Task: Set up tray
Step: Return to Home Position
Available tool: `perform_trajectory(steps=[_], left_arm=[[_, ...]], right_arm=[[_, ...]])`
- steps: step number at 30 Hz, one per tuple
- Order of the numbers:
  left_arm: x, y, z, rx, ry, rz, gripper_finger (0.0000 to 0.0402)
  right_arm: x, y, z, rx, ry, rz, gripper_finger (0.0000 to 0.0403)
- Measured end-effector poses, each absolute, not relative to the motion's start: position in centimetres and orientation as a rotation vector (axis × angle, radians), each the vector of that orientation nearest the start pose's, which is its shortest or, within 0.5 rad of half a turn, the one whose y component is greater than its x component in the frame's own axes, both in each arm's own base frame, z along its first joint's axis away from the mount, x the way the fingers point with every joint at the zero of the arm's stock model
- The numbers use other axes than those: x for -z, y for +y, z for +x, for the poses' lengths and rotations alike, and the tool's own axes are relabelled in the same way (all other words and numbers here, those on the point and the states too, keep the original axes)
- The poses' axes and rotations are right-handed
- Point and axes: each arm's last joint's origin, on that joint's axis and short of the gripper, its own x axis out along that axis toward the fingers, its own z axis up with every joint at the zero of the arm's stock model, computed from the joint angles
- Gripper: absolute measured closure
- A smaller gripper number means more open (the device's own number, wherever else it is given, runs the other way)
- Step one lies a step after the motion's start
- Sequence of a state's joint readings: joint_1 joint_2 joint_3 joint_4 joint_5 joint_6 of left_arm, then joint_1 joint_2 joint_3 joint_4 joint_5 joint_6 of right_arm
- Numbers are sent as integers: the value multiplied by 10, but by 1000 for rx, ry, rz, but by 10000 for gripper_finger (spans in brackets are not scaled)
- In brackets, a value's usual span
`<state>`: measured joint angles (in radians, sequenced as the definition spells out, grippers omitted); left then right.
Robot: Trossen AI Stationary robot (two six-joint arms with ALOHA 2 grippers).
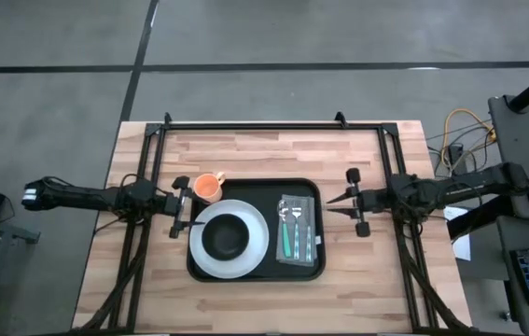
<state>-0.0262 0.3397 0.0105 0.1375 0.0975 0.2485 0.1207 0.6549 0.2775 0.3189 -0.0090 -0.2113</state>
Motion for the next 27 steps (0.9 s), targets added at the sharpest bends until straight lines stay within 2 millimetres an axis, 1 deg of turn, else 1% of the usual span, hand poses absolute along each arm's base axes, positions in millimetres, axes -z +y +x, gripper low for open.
perform_trajectory(steps=[5,12,20,23,27], left_arm=[[-151,-6,117,147,175,241,122],[-151,-6,117,147,176,241,122],[-151,-6,117,147,177,241,122],[-151,-6,117,147,177,241,122],[-150,-6,117,147,178,241,122]], right_arm=[[-210,17,138,-130,-13,-209,320],[-198,15,122,-121,-88,-213,317],[-184,14,113,-117,-125,-215,331],[-182,14,111,-116,-129,-210,335],[-178,14,110,-120,-91,-214,334]])
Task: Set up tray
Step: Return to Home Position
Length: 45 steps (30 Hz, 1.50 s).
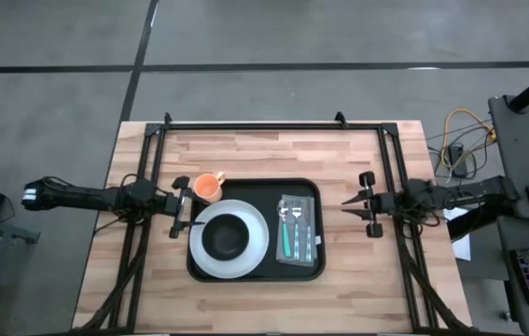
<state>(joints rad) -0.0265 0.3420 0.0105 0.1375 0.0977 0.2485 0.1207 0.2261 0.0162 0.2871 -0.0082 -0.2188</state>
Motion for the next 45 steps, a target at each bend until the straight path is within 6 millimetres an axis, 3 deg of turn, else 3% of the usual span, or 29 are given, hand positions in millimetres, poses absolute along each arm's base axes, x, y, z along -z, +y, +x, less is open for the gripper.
perform_trajectory(steps=[17,30,45], left_arm=[[-151,-6,117,148,177,241,122],[-150,-6,117,148,178,241,122],[-150,-6,117,147,178,241,122]], right_arm=[[-149,13,108,-155,194,-387,316],[-147,13,109,-166,217,-435,334],[-147,13,109,-166,217,-432,321]])
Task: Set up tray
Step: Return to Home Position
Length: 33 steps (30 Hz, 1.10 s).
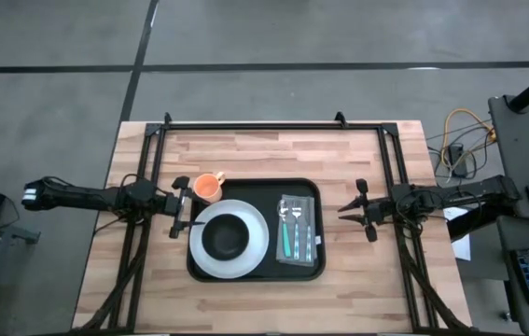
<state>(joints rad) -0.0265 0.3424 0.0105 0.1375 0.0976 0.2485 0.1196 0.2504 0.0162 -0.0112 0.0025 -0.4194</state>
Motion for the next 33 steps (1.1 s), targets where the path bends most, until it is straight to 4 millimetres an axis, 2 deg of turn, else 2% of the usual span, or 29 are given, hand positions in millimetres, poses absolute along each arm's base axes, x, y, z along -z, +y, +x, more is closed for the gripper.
perform_trajectory(steps=[11,27,33], left_arm=[[-150,-6,117,147,178,241,122],[-150,-6,117,147,177,241,122],[-151,-6,117,148,177,241,122]], right_arm=[[-147,13,110,-166,217,-432,335],[-147,13,110,-167,217,-432,317],[-147,13,110,-167,216,-432,322]])
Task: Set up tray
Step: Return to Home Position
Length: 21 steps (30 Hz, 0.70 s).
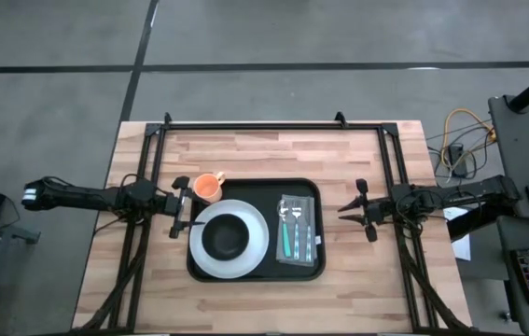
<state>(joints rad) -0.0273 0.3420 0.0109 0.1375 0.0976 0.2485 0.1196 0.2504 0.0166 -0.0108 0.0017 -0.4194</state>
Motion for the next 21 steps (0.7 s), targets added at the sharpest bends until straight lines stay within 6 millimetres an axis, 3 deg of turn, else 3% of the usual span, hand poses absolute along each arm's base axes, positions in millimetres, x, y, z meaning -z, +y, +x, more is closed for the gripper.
perform_trajectory(steps=[9,21], left_arm=[[-151,-6,117,148,177,241,122],[-151,-6,117,147,177,241,122]], right_arm=[[-147,13,110,-167,216,-432,334],[-147,13,110,-167,216,-432,322]])
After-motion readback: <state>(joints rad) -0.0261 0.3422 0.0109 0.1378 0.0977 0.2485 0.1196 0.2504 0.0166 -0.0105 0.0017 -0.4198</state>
